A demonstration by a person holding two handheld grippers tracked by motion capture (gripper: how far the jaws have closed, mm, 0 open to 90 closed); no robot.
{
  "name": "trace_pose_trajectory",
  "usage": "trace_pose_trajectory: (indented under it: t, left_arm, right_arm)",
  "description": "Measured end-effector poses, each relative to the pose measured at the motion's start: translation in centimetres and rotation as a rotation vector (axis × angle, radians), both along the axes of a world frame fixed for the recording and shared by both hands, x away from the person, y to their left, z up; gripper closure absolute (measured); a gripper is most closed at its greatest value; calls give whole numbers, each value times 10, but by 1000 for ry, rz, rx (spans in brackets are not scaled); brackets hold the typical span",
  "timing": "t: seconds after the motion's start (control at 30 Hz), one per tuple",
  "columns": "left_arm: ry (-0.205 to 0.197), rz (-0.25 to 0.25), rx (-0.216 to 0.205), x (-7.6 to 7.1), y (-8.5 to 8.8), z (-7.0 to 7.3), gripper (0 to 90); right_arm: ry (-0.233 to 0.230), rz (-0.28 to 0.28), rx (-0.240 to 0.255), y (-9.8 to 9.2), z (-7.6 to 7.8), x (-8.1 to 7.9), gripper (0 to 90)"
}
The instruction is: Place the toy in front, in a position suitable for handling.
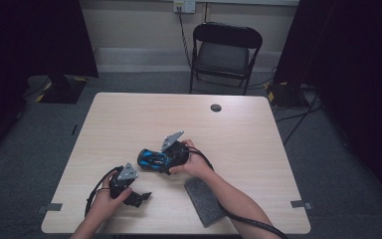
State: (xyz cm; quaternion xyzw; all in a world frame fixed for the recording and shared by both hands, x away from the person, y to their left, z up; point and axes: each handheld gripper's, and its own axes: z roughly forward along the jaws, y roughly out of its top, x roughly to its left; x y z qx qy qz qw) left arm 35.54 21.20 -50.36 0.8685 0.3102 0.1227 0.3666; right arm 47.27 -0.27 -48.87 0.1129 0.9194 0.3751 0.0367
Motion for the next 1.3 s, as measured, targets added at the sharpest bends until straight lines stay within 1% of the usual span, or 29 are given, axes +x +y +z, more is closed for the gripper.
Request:
trace_pose_trajectory:
  t: [0.23,0.27,0.3,0.4,0.5,0.57,0.63,0.67,0.7,0.73,0.8,0.83,0.97,1.0,1.03,1.13,1.17,1.2,1.23,1.3]
  left_arm:
    - [0,0,0,0,0,0,0]
    - [0,0,0,0,0,0,0]
    - [0,0,0,0,0,0,0]
    - [0,0,0,0,0,0,0]
    - [0,0,0,0,0,0,0]
    - [0,0,0,0,0,0,0]
    - [0,0,0,0,0,0,0]
    - [0,0,0,0,0,0,0]
    - [0,0,0,0,0,0,0]
    - [0,0,0,0,0,0,0]
    - [1,0,0,0,0,0,0]
    - [1,0,0,0,0,0,0]
    - [0,0,0,0,0,0,0]
    - [0,0,0,0,0,0,0]
    - [0,0,0,0,0,0,0]
    - [0,0,0,0,0,0,0]
    - [0,0,0,0,0,0,0]
    - [0,0,0,0,0,0,0]
    - [0,0,0,0,0,0,0]
    - [0,0,0,0,0,0,0]
  right_arm:
    - [3,-8,1,-3,-7,-1,239]
    - [3,-8,1,-3,-7,-1,239]
    - [1,-12,11,-3,-8,-1,238]
    - [3,-12,9,-3,-8,-1,235]
    - [23,-39,32,-2,-9,-1,180]
    - [21,-51,42,-1,-8,-1,147]
    - [17,-59,47,-1,-7,-1,135]
    - [19,-65,51,1,-6,-1,139]
    - [23,-56,53,2,-5,-2,147]
    - [7,-46,42,5,-4,-3,139]
    - [2,-42,38,6,-3,-3,141]
    - [-2,-39,33,8,-4,-2,140]
    - [14,-33,22,10,-8,-1,153]
    - [14,-33,22,10,-8,-1,153]
    - [4,-36,22,11,-11,-1,148]
    - [-7,-46,42,9,-12,0,200]
    - [-18,-30,44,9,-12,-1,240]
    - [-30,-25,37,10,-11,-3,250]
    - [-31,-18,30,10,-10,-3,257]
    - [-18,-24,27,10,-10,-2,258]
